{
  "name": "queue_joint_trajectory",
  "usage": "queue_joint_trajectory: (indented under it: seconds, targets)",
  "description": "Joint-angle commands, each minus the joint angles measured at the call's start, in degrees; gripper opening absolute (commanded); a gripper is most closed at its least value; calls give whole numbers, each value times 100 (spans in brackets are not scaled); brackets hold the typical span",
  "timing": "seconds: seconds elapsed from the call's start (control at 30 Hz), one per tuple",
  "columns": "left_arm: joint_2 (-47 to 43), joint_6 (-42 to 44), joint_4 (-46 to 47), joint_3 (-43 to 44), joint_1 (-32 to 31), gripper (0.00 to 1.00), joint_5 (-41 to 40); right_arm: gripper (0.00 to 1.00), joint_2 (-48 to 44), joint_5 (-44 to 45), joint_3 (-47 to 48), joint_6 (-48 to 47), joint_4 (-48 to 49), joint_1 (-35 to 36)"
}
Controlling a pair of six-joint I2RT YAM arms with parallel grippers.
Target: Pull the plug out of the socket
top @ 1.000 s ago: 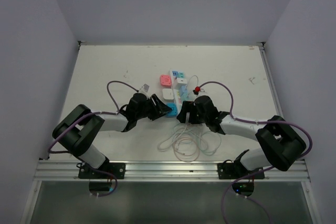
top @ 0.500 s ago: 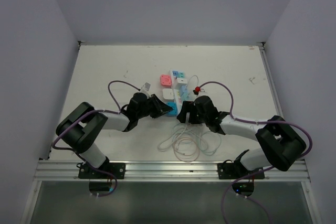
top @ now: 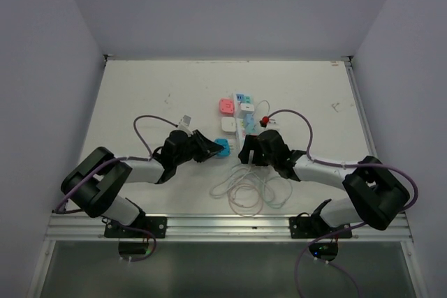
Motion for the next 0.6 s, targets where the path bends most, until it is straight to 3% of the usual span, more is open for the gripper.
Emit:
queue_joint_trajectory:
  seconds: [0.0, 0.2, 0.37, 0.57]
  targets:
    - [-350, -57, 191, -212, 83, 0, -153, 0, -119, 940, -73, 307, -474, -126]
    - [-596, 84, 164, -554, 575, 0, 268, 0, -180, 1099, -38, 228, -684, -118]
    - [-737, 522, 42, -617, 1708, 0, 891, 0, -312, 1143, -20, 53, -746, -126]
    - [-132, 1358, -565, 401, 2930, 0, 1076, 0, -365, 1117, 59, -132, -746, -126]
